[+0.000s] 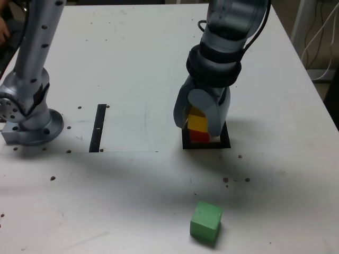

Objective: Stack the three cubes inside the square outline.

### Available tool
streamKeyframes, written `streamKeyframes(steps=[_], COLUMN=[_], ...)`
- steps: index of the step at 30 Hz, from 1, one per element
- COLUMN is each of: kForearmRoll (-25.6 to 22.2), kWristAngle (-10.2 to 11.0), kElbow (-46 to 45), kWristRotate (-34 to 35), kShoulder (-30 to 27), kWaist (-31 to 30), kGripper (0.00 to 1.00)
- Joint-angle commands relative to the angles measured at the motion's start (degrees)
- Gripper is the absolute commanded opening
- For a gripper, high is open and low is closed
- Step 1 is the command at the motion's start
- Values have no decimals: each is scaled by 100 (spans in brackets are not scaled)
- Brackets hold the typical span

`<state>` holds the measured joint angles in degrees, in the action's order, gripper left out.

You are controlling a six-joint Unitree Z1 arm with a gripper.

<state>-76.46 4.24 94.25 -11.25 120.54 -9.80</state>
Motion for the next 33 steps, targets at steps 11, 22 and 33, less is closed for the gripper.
streamKeyframes(steps=[11, 22, 33], kForearmRoll=[-88, -328, -1029], kWristAngle=[307, 355, 266], kElbow=[-113, 0, 941], kWristRotate=[134, 90, 593], kShoulder=[-219, -1009, -781], kWaist=[-11, -232, -1302], kGripper=[99, 99, 100])
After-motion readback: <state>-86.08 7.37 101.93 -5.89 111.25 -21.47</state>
